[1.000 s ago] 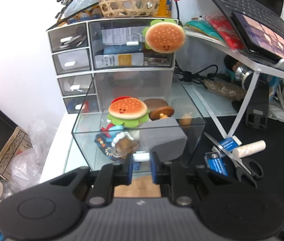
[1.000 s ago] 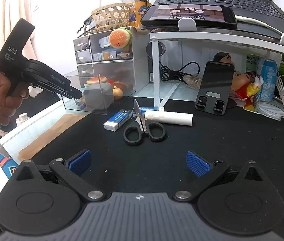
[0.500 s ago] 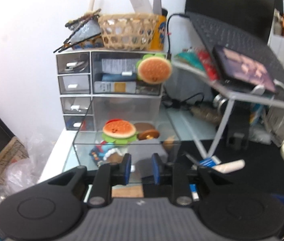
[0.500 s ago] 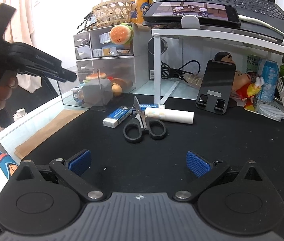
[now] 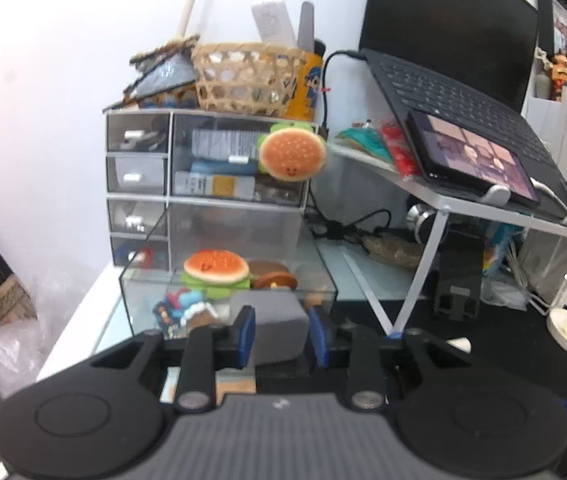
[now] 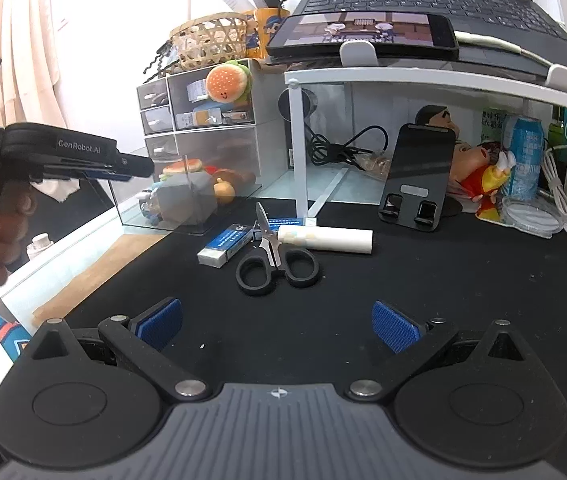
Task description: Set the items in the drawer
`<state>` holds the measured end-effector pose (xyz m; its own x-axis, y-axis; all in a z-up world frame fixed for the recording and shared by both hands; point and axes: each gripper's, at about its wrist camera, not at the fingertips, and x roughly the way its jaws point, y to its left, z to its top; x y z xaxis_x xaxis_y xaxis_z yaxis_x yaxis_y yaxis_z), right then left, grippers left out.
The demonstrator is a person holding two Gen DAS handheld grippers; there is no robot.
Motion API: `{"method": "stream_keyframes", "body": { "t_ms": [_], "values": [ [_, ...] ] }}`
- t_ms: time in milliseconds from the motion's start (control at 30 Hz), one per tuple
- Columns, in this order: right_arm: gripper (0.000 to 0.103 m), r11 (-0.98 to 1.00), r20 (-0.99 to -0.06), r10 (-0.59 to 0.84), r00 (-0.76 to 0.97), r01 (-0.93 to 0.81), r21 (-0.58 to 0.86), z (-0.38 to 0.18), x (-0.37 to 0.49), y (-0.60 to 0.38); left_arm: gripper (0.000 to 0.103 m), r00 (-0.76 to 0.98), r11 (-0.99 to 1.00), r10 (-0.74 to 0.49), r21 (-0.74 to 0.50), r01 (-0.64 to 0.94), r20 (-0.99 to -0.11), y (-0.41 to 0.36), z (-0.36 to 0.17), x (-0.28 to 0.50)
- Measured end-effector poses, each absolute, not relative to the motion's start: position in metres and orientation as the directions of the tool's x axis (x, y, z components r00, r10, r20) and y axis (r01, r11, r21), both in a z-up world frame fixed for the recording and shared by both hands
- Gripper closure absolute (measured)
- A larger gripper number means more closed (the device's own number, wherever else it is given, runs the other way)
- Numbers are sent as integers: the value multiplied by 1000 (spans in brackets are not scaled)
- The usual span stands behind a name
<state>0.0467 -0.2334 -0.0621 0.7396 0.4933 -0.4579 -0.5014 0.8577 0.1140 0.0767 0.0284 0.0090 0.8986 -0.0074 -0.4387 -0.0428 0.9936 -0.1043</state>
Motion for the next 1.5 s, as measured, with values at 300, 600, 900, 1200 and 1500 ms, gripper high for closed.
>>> {"method": "stream_keyframes", "body": {
  "t_ms": [300, 600, 900, 1200, 1500],
  "values": [
    [0, 864, -469, 484, 738, -489, 123, -64, 53, -223, 59, 912, 992, -98, -115, 56, -399, 22, -2, 71],
    [0, 867, -481, 476, 736, -483, 119, -60, 59, -208, 56, 912, 982, -146, -169, 86, -384, 32, -5, 58],
    [0, 870, -477, 462, 748, -487, 79, -50, 50, -195, 55, 916, 984, -142, -153, 90, -375, 36, -4, 46],
    [0, 870, -478, 460, 748, -489, 71, -32, 45, -190, 38, 918, 978, -165, -182, 104, -359, 38, 3, 46],
    [0, 871, -479, 452, 752, -487, 57, -14, 40, -188, 34, 919, 966, -232, -187, 179, -317, 47, 3, 35]
  ]
}}
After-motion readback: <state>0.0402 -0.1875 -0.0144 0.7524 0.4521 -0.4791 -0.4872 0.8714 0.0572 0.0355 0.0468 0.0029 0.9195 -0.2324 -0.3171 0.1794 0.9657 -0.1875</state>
